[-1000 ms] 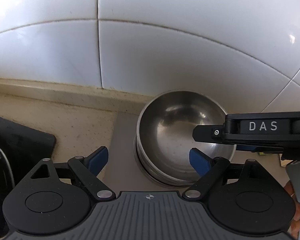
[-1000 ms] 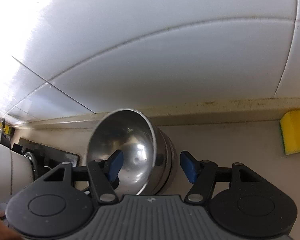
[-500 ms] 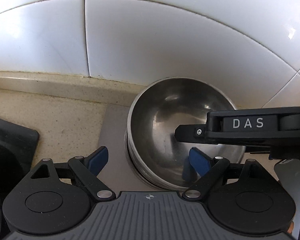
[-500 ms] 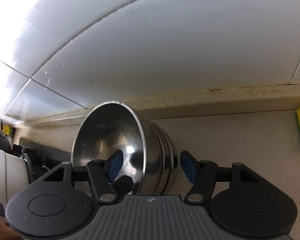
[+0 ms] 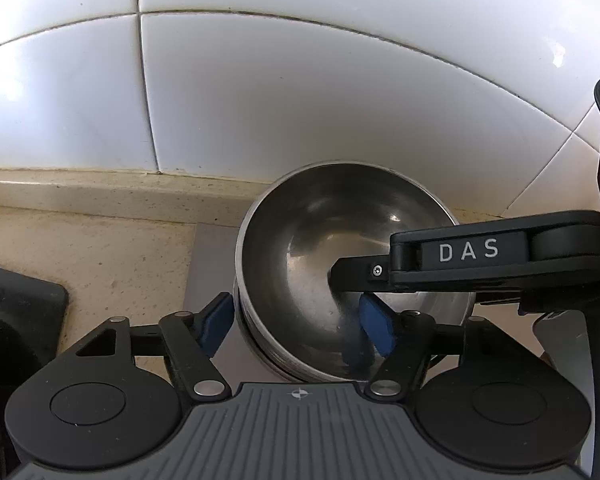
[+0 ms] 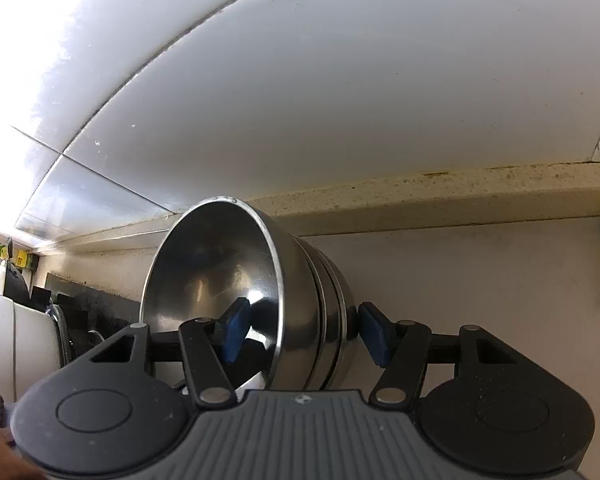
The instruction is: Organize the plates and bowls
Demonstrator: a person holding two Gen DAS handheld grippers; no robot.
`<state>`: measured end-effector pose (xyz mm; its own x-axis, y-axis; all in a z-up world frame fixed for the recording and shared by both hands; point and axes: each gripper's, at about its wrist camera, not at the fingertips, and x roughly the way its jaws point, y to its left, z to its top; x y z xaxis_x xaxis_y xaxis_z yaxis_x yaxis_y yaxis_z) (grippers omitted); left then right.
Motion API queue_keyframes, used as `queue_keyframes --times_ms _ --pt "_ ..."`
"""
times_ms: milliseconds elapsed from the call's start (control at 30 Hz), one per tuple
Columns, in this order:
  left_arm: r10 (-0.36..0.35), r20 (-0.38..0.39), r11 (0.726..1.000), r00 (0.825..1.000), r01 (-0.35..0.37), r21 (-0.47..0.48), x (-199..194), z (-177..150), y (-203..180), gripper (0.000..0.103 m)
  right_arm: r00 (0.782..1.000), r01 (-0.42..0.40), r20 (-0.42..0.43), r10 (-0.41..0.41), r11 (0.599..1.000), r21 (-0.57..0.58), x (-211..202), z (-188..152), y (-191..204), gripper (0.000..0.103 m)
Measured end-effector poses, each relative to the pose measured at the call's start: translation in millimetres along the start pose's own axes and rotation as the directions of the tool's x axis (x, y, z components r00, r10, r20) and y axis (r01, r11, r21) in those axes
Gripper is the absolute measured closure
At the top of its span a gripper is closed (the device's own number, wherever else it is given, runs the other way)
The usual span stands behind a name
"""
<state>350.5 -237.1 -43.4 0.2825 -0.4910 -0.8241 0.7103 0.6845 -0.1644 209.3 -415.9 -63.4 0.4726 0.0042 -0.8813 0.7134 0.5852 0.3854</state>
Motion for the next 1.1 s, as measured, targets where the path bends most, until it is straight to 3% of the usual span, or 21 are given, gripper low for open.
queue_keyframes --times_ms 367,1100 --pt "0.033 -0.021 0.999 0.999 -0.033 0.000 -1.3 5.1 -11.0 0.041 1.000 0.028 -0.006 -0.028 1.000 -0.004 -8.1 -4.1 0.7 0.064" --pt "0.074 0.055 0.996 0.996 -0.076 0.053 -56.5 -8.0 -30.3 0.042 0.999 0.027 0.046 -0.025 0.998 -0.056 -56.9 -22.7 28.5 0.064"
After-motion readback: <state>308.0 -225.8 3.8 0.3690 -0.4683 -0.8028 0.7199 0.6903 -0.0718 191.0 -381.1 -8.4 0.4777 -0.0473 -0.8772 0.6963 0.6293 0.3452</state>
